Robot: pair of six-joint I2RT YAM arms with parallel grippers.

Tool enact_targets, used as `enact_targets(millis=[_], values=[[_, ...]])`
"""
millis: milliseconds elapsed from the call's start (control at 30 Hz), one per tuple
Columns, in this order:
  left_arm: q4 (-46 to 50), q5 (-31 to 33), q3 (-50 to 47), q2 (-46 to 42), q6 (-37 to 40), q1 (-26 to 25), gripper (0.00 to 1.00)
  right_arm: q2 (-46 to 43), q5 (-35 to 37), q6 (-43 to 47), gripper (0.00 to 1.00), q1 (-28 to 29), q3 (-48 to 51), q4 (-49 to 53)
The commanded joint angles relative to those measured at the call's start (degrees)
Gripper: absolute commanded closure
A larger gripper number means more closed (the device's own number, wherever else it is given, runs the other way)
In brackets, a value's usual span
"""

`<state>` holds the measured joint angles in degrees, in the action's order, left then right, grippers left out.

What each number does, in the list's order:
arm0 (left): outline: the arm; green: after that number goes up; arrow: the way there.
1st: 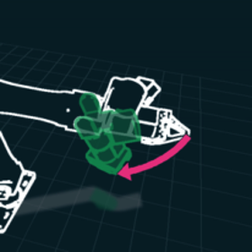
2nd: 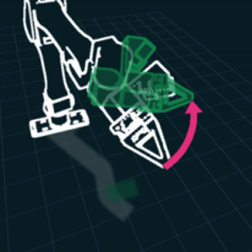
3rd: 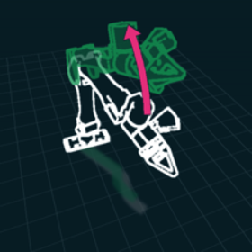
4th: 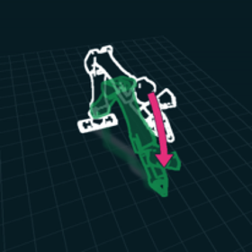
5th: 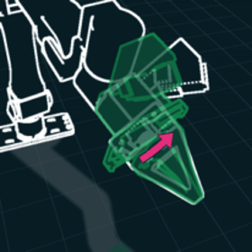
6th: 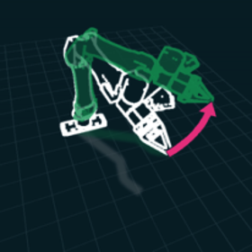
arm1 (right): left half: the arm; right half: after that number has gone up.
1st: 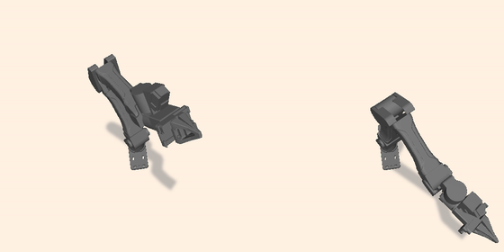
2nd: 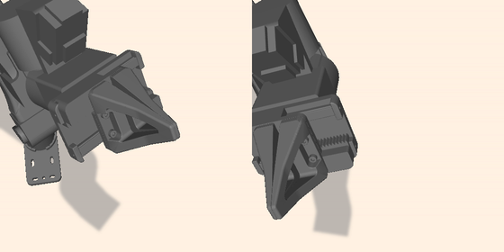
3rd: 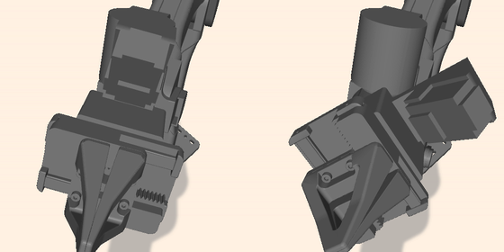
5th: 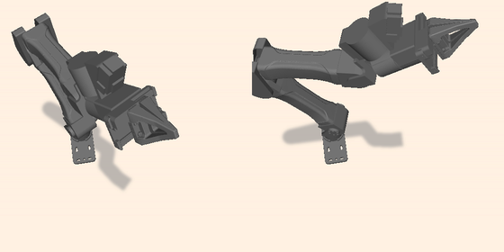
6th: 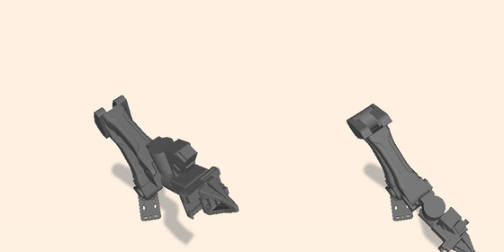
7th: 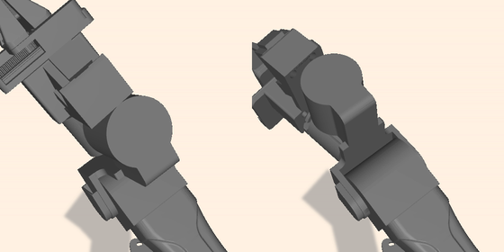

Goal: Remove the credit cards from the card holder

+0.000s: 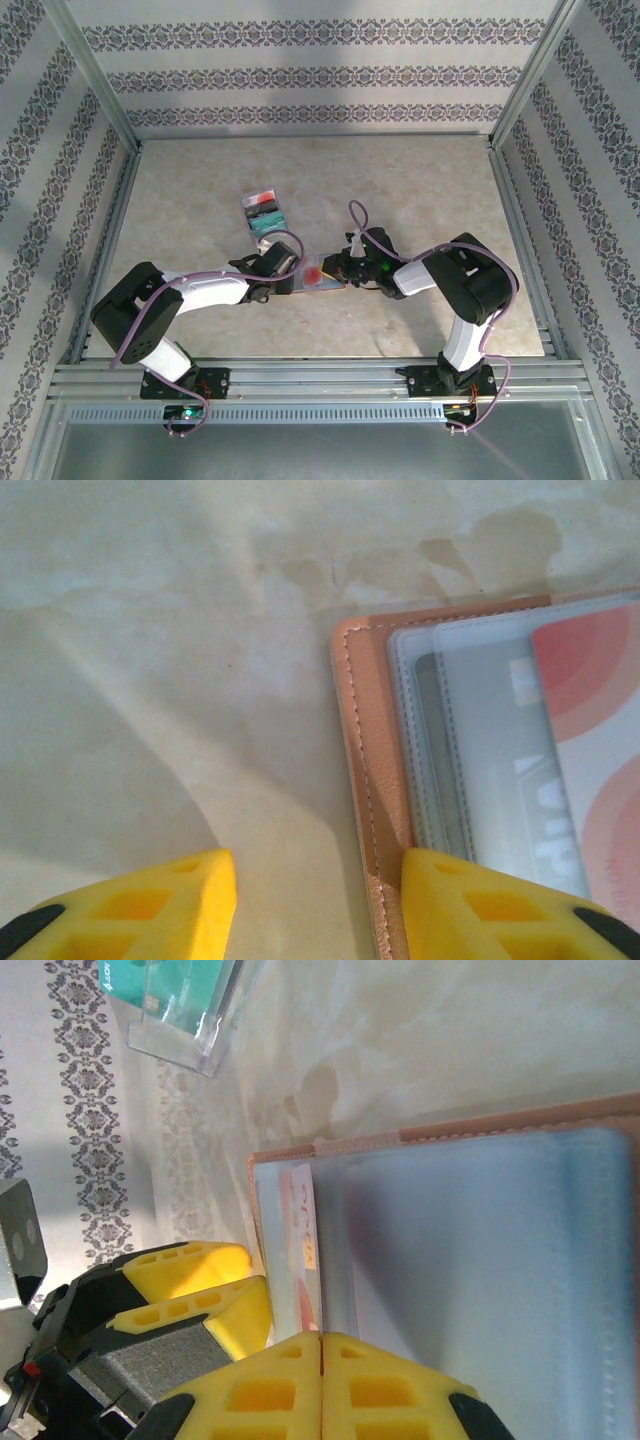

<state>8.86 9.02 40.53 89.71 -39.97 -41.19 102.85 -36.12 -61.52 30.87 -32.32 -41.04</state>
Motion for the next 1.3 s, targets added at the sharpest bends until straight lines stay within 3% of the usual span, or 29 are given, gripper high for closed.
enact_targets(millis=[0,267,700,900,1033,1167,1267], values=[[1.07,-4.44,-1.33,1.88,-0.64,0.98,0.52,-1.68,-0.15,1.35,0.93,-0.8,0.97,-1.08],[0.73,-5.38,-1.51,0.49,-0.35,1.55,0.49,-4.24,0.6,3.18,0.95,-2.18,1.82,2.0],[3.69,-5.77,0.99,-7.32,1.21,1.8,0.36,-8.69,1.31,6.56,1.0,-2.92,1.73,7.14],[2.39,-6.33,1.31,-11.29,2.46,2.82,0.18,-10.67,1.76,8.03,1.0,-2.98,1.04,9.96],[-0.92,-8.74,1.35,-13.5,3.61,4.0,0.12,-12.17,1.71,8.81,1.0,-3.01,0.6,11.56],[-5.0,-13.5,1.31,-14.56,3.72,5.94,0.12,-13.81,0.67,9.26,1.0,-2.96,0.41,12.03],[-8.02,-17.4,0.97,-14.87,3.3,7.43,0.17,-15.54,-0.81,9.45,1.0,-2.92,0.24,11.94]])
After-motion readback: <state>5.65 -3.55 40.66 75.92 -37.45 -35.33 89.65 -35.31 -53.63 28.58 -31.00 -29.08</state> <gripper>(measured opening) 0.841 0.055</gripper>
